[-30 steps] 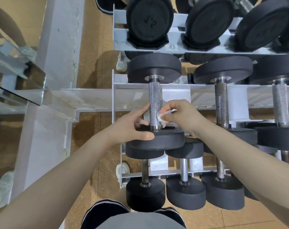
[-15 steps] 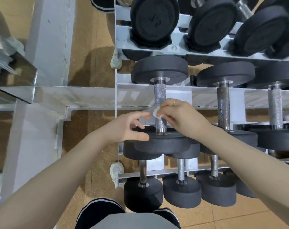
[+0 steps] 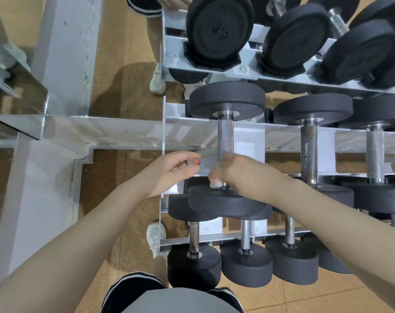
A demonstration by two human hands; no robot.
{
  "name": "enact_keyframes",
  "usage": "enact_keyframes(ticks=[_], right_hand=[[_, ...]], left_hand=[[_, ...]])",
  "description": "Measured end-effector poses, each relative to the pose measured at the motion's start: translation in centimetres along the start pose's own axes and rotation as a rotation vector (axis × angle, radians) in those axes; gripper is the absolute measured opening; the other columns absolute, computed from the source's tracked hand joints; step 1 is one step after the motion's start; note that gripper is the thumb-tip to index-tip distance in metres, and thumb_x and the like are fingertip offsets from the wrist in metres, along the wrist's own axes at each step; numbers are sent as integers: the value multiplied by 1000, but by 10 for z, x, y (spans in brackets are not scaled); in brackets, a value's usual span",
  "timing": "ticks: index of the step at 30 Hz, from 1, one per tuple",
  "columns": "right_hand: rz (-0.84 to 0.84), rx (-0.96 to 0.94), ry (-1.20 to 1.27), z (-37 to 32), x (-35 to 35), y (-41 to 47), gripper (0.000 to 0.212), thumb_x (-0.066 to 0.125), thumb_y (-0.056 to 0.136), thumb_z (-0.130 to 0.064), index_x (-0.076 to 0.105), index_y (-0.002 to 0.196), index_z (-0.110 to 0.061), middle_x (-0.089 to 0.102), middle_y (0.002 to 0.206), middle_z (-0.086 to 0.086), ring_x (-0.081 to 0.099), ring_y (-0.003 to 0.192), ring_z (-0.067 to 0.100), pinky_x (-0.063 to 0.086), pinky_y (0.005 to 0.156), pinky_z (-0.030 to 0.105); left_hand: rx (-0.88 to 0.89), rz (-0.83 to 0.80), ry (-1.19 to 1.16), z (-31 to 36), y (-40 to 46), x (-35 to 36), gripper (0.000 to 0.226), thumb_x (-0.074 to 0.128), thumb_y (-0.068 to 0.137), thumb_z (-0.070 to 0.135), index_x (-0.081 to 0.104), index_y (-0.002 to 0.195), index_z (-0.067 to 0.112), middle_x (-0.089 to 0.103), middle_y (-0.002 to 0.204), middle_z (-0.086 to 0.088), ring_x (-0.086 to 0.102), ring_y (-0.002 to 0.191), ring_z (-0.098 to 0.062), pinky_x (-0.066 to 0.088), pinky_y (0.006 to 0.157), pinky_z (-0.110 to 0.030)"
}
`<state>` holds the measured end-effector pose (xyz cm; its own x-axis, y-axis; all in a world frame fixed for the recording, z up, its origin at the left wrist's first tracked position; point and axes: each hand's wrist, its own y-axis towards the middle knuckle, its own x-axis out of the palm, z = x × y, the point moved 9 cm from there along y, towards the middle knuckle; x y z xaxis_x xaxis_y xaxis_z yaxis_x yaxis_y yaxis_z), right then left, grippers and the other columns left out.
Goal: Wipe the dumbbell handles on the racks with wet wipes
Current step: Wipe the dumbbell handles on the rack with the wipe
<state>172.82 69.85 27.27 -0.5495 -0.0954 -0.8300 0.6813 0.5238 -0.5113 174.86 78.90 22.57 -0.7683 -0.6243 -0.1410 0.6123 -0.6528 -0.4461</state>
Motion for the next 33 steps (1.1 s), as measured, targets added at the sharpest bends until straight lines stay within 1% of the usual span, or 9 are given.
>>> enact_keyframes(ticks=[1, 5, 7, 10, 12, 19, 25, 29, 33], right_hand=[[67, 27, 175, 4, -5, -7, 28, 55, 78, 9, 67, 95, -10, 63, 81, 7, 58, 85, 23, 39, 73, 24], [886, 554, 843, 100, -45, -50, 20, 51, 86, 2, 64, 83, -13, 62, 73, -1, 52, 66, 10, 39, 63, 19], [1001, 786, 1298, 132, -17, -47, 22, 48, 83, 6, 60, 74, -11, 57, 73, 4, 46, 60, 11, 39, 58, 20], [809, 879, 1881, 134, 33, -6, 24, 43, 90, 9, 56, 81, -10, 54, 69, 5, 45, 56, 10, 41, 47, 14], [618, 730, 2001, 121, 41, 23, 23, 39, 93, 7, 57, 95, -7, 60, 61, 2, 52, 50, 10, 45, 45, 17], [229, 373, 1929, 93, 56, 32, 46, 37, 88, 17, 73, 73, -7, 71, 67, 3, 67, 61, 9, 54, 60, 18], [-257, 373, 1591, 85, 78, 17, 25, 48, 87, 12, 66, 87, -5, 71, 82, 2, 66, 77, 11, 53, 80, 21], [191, 517, 1926, 127, 66, 34, 26, 42, 92, 8, 54, 109, -8, 53, 88, 11, 47, 74, 19, 57, 63, 22], [388, 479, 2015, 124, 53, 44, 23, 42, 91, 7, 60, 98, -5, 59, 80, 12, 46, 65, 23, 58, 61, 24]], left_hand=[[14, 7, -7, 4, 1, 0, 37, 45, 78, 47, 46, 114, 46, 53, 118, 26, 54, 110, -3, 39, 105, -35], [70, -7, -13, 20, 4, 11, 46, 51, 81, 50, 33, 124, 51, 47, 130, 18, 51, 112, -1, 39, 105, -31], [92, -54, -5, 26, 6, 21, 66, 61, 72, 55, 22, 125, 58, 37, 140, 15, 47, 116, 6, 35, 105, -23], [142, -133, 90, 29, 10, 34, 97, 72, 61, 52, 11, 137, 51, 11, 150, 21, 34, 125, 13, 25, 104, -10], [153, -155, 153, 25, 11, 38, 107, 79, 63, 46, 8, 144, 41, -1, 150, 27, 12, 133, 16, 12, 102, 1], [123, -100, 201, 24, 12, 37, 115, 80, 61, 45, 3, 145, 42, -3, 146, 37, 1, 133, 17, 8, 104, -11], [122, -89, 144, 25, 11, 39, 112, 70, 50, 57, 5, 141, 49, 0, 145, 38, 2, 131, 22, 8, 101, 1], [119, -78, 154, 23, 13, 40, 111, 71, 53, 59, 7, 143, 47, 3, 151, 30, 8, 139, 8, 15, 116, -32], [88, -64, 138, 25, 10, 40, 109, 69, 51, 59, 8, 141, 48, 6, 152, 27, 15, 138, 6, 16, 113, -24]])
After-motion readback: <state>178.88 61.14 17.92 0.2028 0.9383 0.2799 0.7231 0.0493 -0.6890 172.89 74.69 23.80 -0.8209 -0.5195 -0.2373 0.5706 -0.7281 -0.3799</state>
